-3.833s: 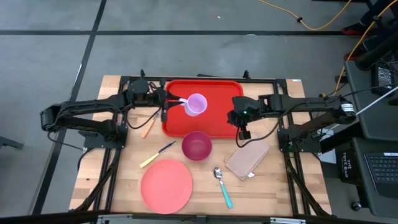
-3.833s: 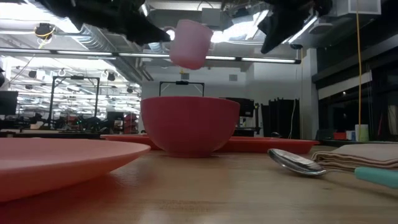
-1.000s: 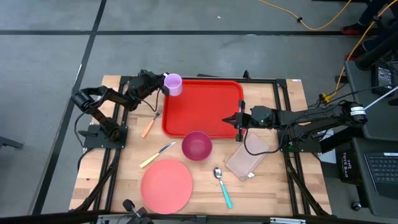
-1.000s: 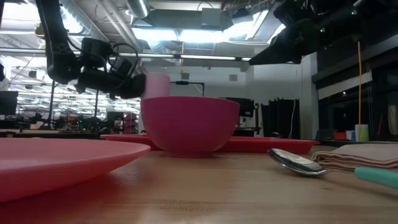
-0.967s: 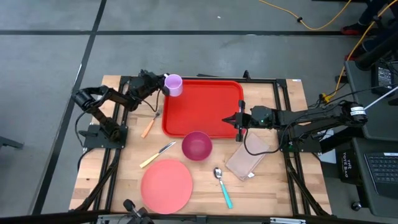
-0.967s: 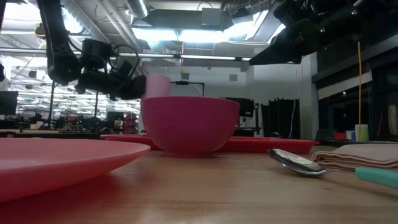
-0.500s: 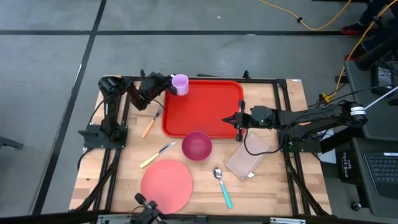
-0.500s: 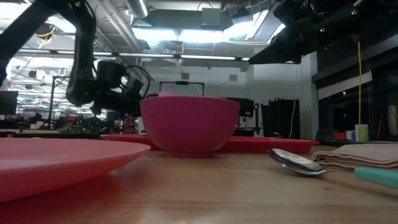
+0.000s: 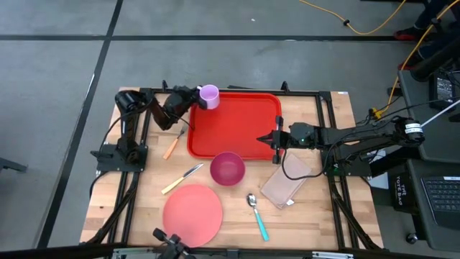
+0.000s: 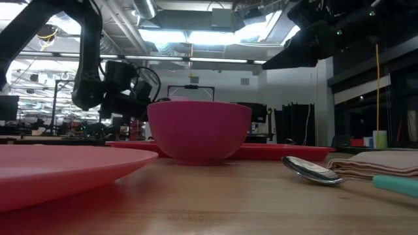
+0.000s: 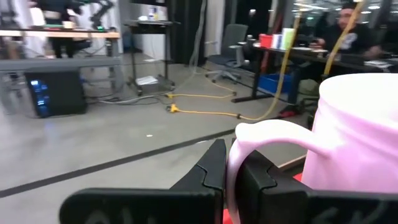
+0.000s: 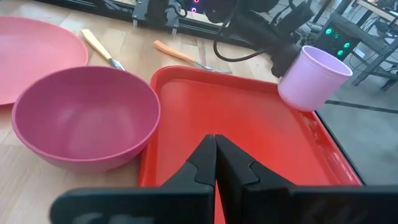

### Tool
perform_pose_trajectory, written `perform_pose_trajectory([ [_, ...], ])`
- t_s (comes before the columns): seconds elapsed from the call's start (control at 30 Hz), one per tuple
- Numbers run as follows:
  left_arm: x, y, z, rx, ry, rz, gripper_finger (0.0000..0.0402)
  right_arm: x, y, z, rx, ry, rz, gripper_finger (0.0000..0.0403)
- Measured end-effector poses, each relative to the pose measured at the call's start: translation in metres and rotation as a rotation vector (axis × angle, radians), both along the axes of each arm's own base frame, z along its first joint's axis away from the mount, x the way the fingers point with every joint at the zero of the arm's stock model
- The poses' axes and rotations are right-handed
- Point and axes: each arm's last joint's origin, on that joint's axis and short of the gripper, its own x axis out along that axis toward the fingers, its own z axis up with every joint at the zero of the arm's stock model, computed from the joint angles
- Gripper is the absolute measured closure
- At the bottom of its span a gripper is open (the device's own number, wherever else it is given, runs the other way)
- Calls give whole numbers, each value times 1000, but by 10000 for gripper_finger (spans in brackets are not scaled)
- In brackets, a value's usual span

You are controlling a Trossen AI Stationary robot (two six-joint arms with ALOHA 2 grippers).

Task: Set up tray
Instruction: Put the light purple mug on the red tray

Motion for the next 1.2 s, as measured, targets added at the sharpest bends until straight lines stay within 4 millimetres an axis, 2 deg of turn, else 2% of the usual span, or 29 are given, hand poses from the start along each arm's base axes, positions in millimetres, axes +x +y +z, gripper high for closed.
perform_pose_trajectory([
  [0.23,8,-13,-11,-65,91,118,396,0,0,0,2,4,0,396],
  [0.4,9,-16,-11,-55,108,172,397,0,0,0,6,3,-1,396],
  [1.2,15,-23,-6,-52,87,147,397,0,1,-1,15,12,14,396],
])
